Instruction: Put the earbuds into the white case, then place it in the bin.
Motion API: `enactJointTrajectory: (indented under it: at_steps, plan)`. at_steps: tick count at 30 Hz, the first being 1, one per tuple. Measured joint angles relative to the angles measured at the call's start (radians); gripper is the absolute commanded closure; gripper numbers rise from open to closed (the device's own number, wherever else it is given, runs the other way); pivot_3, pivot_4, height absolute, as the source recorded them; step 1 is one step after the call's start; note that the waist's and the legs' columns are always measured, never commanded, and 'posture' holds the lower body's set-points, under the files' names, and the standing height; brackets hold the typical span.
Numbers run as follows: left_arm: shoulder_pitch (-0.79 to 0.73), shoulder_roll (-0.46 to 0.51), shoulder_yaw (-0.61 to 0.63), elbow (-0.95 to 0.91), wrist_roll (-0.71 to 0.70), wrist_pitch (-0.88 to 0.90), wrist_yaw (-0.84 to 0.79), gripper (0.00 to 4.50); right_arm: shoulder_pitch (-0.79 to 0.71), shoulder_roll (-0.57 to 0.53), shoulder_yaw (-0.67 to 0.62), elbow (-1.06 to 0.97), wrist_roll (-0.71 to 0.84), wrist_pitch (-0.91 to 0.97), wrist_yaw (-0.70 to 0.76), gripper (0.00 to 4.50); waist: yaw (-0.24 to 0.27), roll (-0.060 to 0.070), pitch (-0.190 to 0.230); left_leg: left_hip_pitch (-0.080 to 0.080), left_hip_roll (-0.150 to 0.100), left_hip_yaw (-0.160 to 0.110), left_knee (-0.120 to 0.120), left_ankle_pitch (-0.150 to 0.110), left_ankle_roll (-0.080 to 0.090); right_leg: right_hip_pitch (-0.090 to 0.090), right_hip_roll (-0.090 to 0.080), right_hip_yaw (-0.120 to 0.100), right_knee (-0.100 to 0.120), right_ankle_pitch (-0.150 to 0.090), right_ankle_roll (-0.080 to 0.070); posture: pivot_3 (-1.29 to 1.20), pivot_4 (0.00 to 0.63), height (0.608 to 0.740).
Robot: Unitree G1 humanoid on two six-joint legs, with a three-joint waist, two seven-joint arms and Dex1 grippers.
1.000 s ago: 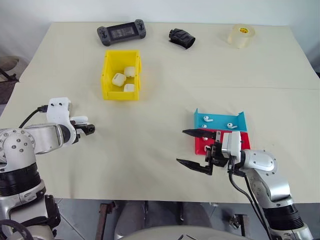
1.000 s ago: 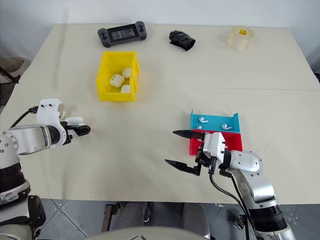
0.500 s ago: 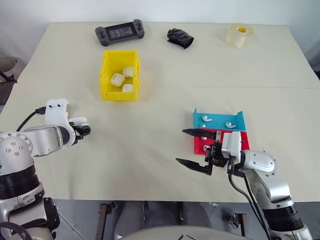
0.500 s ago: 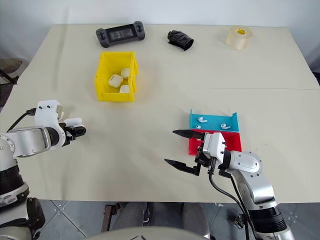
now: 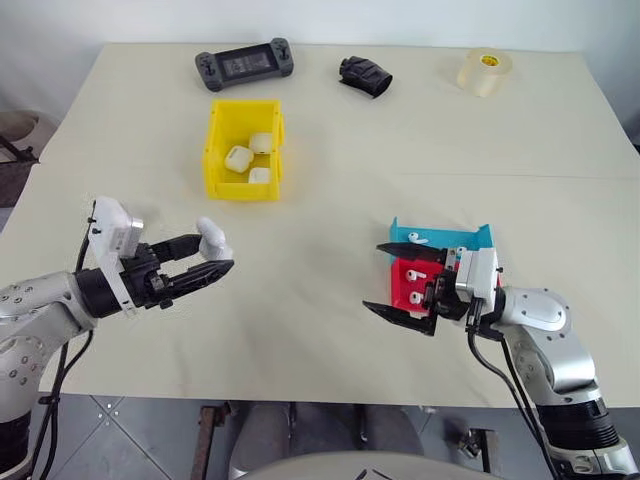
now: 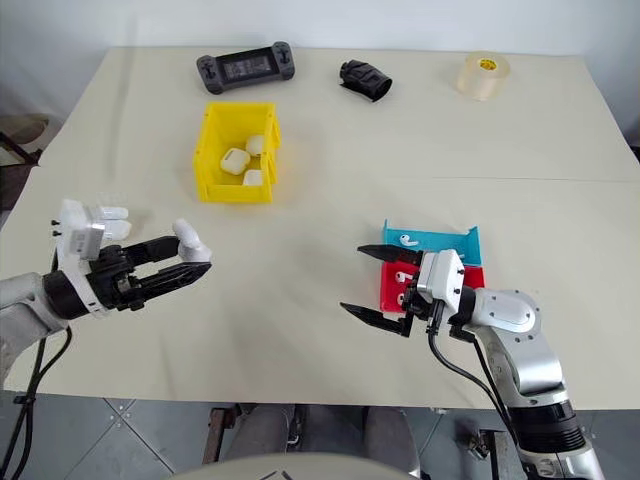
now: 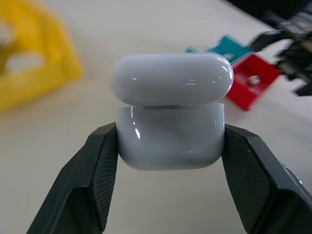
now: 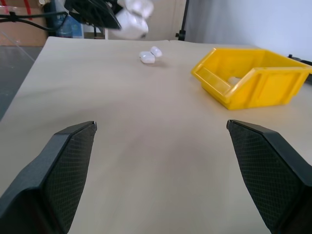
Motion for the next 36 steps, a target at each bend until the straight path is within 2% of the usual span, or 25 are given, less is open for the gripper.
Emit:
enactJointTrajectory:
  at_steps: [7,15,19,22,29,33,36]
  plan:
    - [-0.067,-0.146,-0.181,0.132,0.133,-0.281,-0.234,1.72,0.099,-0.033,-0.097,-0.062,0.002,0.028,-0.063,0.0,-0.004,0.0,0.0,0.0,0.0,0.0,-0.001,-0.001,0.001,-0.001,0.001,-0.001,0.001,0.0,0.001,0.0,0.15,0.74]
    - [-0.162,-0.4,-0.321,0.32,0.284,-0.569,-0.275,1.72,0.248,-0.112,-0.259,-0.135,0.035,0.08,-0.107,0.0,0.0,0.0,0.0,0.0,0.0,-0.001,0.005,-0.001,0.003,0.004,0.002,-0.002,0.002,0.001,0.002,0.0,0.15,0.74]
    - [-0.19,-0.522,-0.372,0.42,0.3,-0.705,-0.338,1.72,0.401,-0.154,-0.385,-0.159,0.044,0.104,-0.1,0.0,0.016,0.002,-0.001,0.001,-0.001,-0.001,0.007,-0.002,0.005,0.006,0.002,-0.003,0.0,0.002,0.003,0.0,0.15,0.74]
    - [-0.204,-0.599,-0.404,0.486,0.3,-0.751,-0.366,1.72,0.474,-0.173,-0.478,-0.159,0.045,0.101,-0.081,0.0,0.021,0.002,-0.001,0.002,-0.001,-0.002,0.009,-0.002,0.006,0.01,0.002,-0.003,-0.002,0.003,0.005,0.0,0.15,0.74]
    - [-0.243,-0.681,-0.488,0.514,0.29,-0.826,-0.513,1.72,0.648,-0.205,-0.669,-0.159,0.063,0.111,-0.001,0.0,0.023,0.003,-0.002,0.003,-0.001,-0.001,0.009,-0.003,0.008,0.014,0.002,-0.003,-0.008,0.004,0.007,0.0,0.15,0.74]
    - [-0.244,-0.677,-0.556,0.502,0.287,-0.749,-0.528,1.72,0.7,-0.238,-0.763,-0.159,0.07,0.14,0.046,0.0,0.022,0.003,-0.002,0.003,-0.001,-0.002,0.008,-0.003,0.008,0.014,0.003,-0.003,-0.009,0.004,0.007,0.0,0.15,0.74]
    - [-0.243,-0.677,-0.586,0.406,0.277,-0.618,-0.441,1.72,0.75,-0.252,-0.839,-0.146,0.075,0.149,0.096,0.0,0.023,0.003,-0.002,0.003,-0.001,-0.002,0.008,-0.003,0.008,0.015,0.002,-0.002,-0.01,0.004,0.007,0.0,0.15,0.74]
